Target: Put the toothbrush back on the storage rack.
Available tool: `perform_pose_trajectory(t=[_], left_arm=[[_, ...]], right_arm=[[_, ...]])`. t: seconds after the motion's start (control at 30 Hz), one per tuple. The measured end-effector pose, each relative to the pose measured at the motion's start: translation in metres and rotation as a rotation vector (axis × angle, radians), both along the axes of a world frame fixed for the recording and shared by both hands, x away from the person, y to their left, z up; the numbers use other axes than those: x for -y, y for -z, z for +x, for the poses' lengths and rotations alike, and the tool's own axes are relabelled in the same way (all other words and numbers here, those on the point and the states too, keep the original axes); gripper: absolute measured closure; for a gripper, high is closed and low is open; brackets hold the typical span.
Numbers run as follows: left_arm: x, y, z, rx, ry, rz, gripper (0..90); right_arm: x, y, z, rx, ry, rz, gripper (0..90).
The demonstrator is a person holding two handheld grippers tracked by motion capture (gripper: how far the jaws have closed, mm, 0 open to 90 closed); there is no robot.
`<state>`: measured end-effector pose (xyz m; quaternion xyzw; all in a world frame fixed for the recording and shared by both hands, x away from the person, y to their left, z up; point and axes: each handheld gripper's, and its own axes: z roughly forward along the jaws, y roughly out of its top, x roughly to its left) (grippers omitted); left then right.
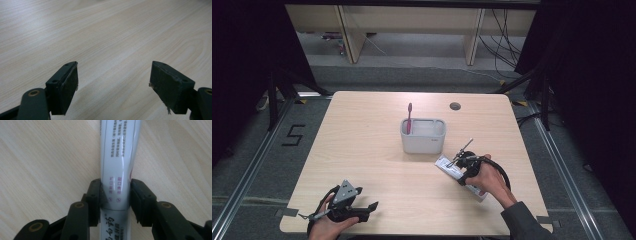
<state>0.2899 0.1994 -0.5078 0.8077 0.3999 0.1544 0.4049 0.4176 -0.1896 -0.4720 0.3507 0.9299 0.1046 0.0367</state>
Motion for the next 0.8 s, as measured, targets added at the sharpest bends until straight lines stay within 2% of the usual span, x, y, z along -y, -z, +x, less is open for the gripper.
perform_pose_trajectory(t=[0.1, 0.13, 0.27, 0.37, 0.4, 0.6, 0.63, 0.7, 0.73, 0.8], left_arm=[[0.0, 0.0, 0.0, -0.003, -0.001, -0.003, 22.3], [0.001, 0.0, -0.001, -0.001, -0.004, -0.005, 22.3], [0.001, 0.0, -0.001, -0.004, 0.001, -0.002, 22.3], [0.001, 0.0, -0.001, -0.003, -0.001, -0.003, 22.3], [0.001, 0.0, -0.001, -0.002, -0.001, -0.003, 22.3], [0.001, 0.0, -0.001, -0.005, 0.002, -0.002, 22.3], [0.001, 0.0, -0.001, -0.005, 0.001, -0.003, 22.3], [0.0, -0.001, -0.001, 0.001, -0.001, -0.001, 22.3], [0.0, 0.0, -0.001, 0.001, 0.005, -0.004, 22.3], [-0.001, -0.001, 0.0, 0.001, 0.007, 0.002, 22.6]], right_arm=[[-0.003, 0.0, 0.002, -0.006, -0.008, -0.025, 62.8], [-0.004, 0.0, 0.001, -0.018, 0.008, -0.027, 62.8], [-0.004, 0.002, 0.006, -0.019, -0.031, -0.067, 63.1], [-0.006, 0.002, 0.006, -0.021, -0.013, -0.072, 63.9], [-0.004, 0.003, 0.008, -0.013, -0.048, -0.071, 64.1], [-0.005, 0.002, 0.008, -0.028, -0.031, -0.08, 66.0], [-0.005, 0.003, 0.01, -0.025, -0.064, -0.076, 66.4], [-0.006, 0.002, 0.01, -0.024, -0.056, -0.096, 67.5], [-0.005, 0.003, 0.011, -0.022, -0.085, -0.1, 68.2], [-0.006, 0.002, 0.011, -0.027, -0.082, -0.107, 69.2]])
